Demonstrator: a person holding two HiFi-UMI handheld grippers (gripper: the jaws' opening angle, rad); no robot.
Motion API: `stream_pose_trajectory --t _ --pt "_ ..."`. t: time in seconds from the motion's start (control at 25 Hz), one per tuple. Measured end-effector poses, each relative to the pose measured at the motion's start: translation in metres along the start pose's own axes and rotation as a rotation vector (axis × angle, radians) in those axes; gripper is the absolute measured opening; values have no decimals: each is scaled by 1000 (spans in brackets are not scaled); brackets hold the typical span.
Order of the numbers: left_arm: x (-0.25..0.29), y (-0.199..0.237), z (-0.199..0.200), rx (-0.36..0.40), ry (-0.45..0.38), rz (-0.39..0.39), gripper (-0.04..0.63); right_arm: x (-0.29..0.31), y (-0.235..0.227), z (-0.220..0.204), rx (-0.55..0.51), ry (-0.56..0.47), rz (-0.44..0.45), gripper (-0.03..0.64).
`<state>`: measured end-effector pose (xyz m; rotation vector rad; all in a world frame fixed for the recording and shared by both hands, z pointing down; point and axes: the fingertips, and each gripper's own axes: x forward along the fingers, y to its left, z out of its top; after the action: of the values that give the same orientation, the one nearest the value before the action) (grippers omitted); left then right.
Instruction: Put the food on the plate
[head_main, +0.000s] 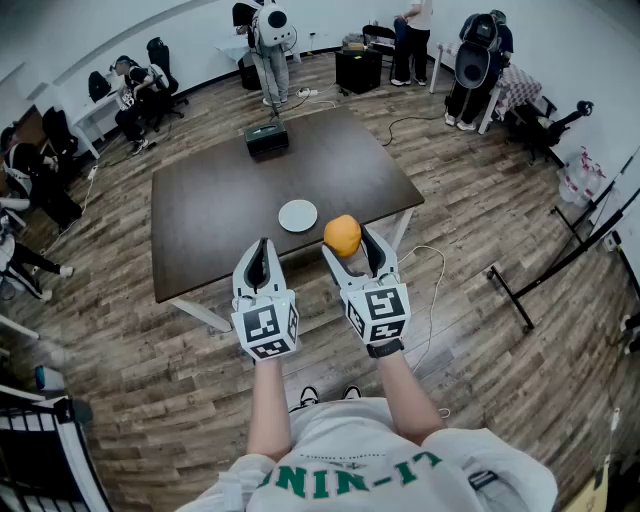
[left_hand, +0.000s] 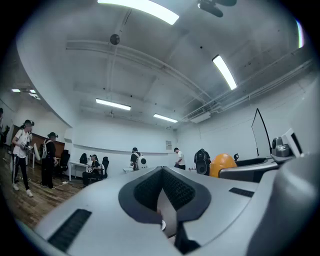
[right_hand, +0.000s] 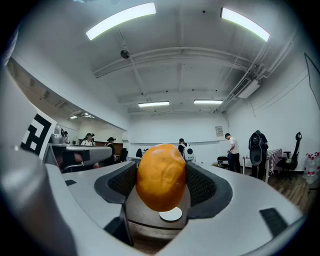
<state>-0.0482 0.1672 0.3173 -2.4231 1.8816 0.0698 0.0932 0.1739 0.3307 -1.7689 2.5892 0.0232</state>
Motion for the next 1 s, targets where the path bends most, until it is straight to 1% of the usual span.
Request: stream_pose_trajectory --t 0.12,0.2,0.4,0.56,0.68,0.8,0.92,1.0 --pt "-1 -4 -4 -34 11 0 14 -4 -4 -5 20 22 6 322" --pt "-1 -10 -7 -54 16 1 14 -6 -3 -11 31 48 33 322" --pt "-7 -30 -19 -46 29 -25 14 -14 1 -23 105 44 83 322" --pt "5 -25 -31 -48 58 -18 14 1 5 -34 120 60 102 322" --pt "27 -15 -35 -58 59 -22 14 25 0 -35 114 59 91 324" --pt "57 -2 -41 -50 59 -26 14 57 -9 -37 74 69 70 323" --pt "96 12 -54 -62 83 -49 14 99 -21 -39 93 61 66 324" --pt "126 24 -59 -72 92 -62 14 132 -27 -37 84 53 55 324"
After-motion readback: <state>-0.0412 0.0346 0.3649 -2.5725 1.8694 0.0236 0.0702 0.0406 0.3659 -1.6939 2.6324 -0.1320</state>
